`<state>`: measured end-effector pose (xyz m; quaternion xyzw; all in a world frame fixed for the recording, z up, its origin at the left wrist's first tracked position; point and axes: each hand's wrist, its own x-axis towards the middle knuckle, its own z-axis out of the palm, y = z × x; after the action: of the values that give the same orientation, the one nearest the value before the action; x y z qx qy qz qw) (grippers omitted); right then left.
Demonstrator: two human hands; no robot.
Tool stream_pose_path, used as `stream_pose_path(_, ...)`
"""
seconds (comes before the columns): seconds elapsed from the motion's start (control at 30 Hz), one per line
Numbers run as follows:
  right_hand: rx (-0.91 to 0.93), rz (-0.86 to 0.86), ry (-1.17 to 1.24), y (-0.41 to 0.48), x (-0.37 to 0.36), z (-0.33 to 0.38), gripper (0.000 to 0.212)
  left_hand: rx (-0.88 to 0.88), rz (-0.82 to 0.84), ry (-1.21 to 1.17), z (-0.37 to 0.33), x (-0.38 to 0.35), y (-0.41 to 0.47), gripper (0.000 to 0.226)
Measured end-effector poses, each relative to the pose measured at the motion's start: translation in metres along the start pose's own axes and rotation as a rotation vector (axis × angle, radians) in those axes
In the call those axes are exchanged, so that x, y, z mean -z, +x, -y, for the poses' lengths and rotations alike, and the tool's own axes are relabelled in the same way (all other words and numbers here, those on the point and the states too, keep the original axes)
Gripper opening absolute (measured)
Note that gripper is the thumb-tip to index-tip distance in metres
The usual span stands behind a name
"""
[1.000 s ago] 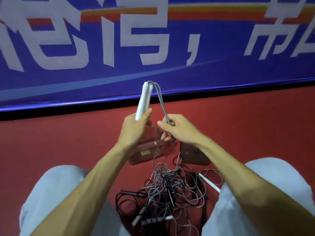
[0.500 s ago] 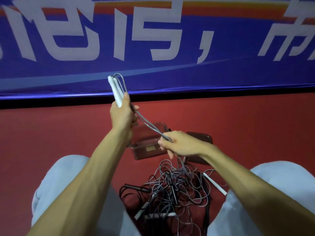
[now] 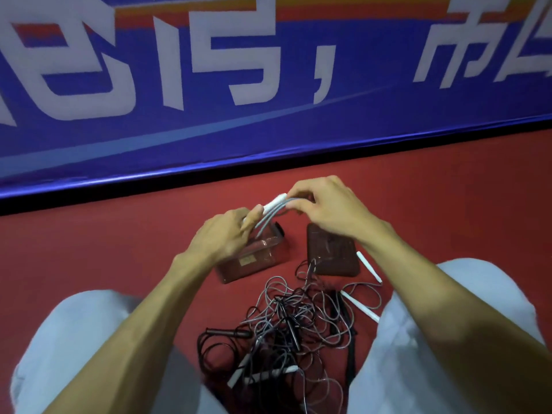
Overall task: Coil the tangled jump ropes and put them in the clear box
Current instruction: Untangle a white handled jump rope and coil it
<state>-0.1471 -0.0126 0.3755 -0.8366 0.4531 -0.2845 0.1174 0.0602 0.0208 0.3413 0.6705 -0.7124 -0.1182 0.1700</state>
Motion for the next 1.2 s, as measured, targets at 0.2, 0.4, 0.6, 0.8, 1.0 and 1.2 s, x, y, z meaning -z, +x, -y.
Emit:
stream_pose_path(0.2,-0.234,-0.185,0.034,0.004,0.002,-0.008,0.031,-0.233,0.055,0.141,-0.022,0.002,-0.016,0.055)
stream_pose_path(0.4,-0.333,-0.115,0.499,0.006,0.001,-0.005,0.027,-0.32,0.014,-0.169,-0.019,0.004,-0.02,0.038)
stream_pose_path(0.6,-0.508,-0.036,1.007,0.012,-0.01,0.004,0.022,-0.269,-0.209,-0.459,-0.014,0.009,-0.012,0.03)
stream_pose_path(0.8,-0.37,0.393,1.013,0.001,-0.024,0.028,0.017,0.001,-0.32,-0.947,-0.006,0.013,-0.001,0.043)
stream_pose_path(1.0,-0.173,0.635,0.513,-0.004,-0.029,0.038,0.027,0.157,-0.374,-0.907,0.003,0.01,0.004,0.041)
stream_pose_path(1.2,-0.139,0.633,0.191,-0.004,-0.031,0.037,0.019,0.231,-0.342,-0.594,0.009,-0.001,0.013,0.05)
